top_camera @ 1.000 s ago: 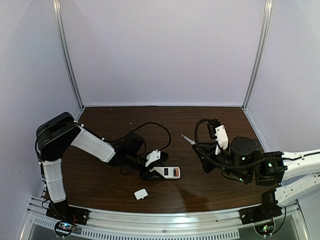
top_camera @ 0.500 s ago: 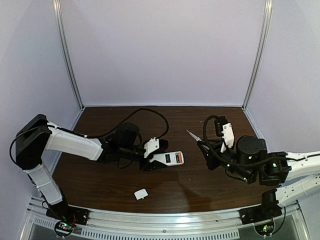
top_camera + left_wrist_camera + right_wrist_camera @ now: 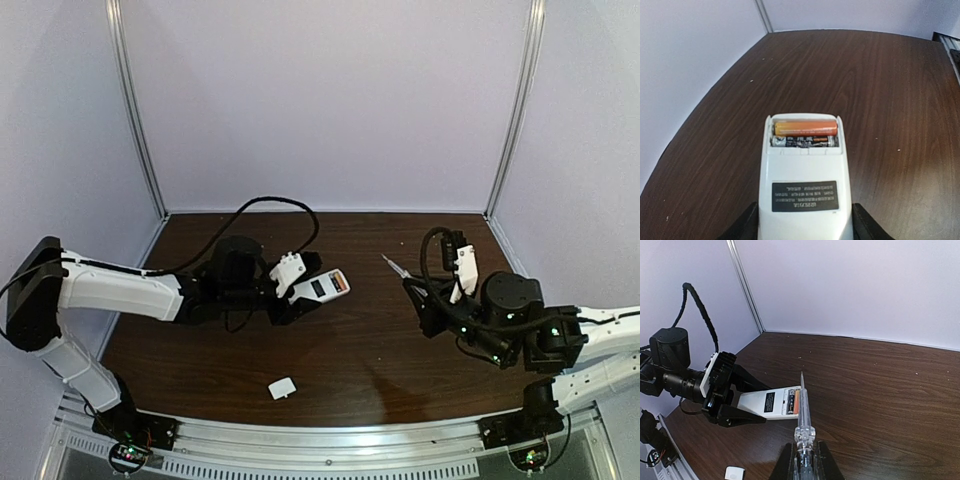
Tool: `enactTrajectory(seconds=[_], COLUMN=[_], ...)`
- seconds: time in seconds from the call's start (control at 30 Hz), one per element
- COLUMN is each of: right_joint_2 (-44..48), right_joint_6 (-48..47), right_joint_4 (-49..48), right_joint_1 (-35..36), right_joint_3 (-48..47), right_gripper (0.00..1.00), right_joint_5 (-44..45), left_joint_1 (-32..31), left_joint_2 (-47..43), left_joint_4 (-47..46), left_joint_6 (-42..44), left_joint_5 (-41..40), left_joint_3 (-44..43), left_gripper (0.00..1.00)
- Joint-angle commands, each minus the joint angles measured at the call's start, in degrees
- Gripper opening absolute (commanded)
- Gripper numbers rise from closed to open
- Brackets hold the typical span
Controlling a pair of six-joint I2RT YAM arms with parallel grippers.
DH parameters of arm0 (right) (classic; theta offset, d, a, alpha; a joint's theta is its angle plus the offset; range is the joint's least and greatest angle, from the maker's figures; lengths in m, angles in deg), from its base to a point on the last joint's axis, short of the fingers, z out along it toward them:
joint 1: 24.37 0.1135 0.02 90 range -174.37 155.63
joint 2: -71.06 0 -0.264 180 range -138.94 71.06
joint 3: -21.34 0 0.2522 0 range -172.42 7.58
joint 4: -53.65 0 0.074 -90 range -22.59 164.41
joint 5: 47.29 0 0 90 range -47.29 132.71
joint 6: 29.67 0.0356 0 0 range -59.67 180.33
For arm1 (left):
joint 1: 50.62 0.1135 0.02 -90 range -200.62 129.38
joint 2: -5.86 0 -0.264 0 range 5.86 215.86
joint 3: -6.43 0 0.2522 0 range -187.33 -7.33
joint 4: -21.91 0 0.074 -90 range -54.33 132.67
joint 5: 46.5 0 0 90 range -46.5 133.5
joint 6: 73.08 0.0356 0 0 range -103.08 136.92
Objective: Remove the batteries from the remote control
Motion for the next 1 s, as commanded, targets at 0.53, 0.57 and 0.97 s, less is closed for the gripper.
enactTrajectory(seconds=[0.53, 0.57, 0.97], right_joint_2=[1.7, 1.7, 1.4], right_joint_6=[0.4, 0.4, 0.4], right_joint_4=[-0.6, -0.6, -0.9], right_joint_1=[-0.4, -0.4, -0.4], right_joint_3=[1.4, 1.4, 1.6], right_gripper=[0.0, 0.0, 0.0], right_joint_5=[2.3, 2.3, 2.1], left_joint_1=[-0.2, -0.2, -0.1], left_joint_2=[-4.5, -4.4, -4.2], left_joint_4=[1.6, 1.6, -1.2], left_joint_6=[-7.4, -7.4, -10.2], left_joint_5=[-28.5, -27.4, -26.3], left_joint_3=[-0.7, -0.8, 2.0], left_gripper=[0.0, 0.0, 0.0])
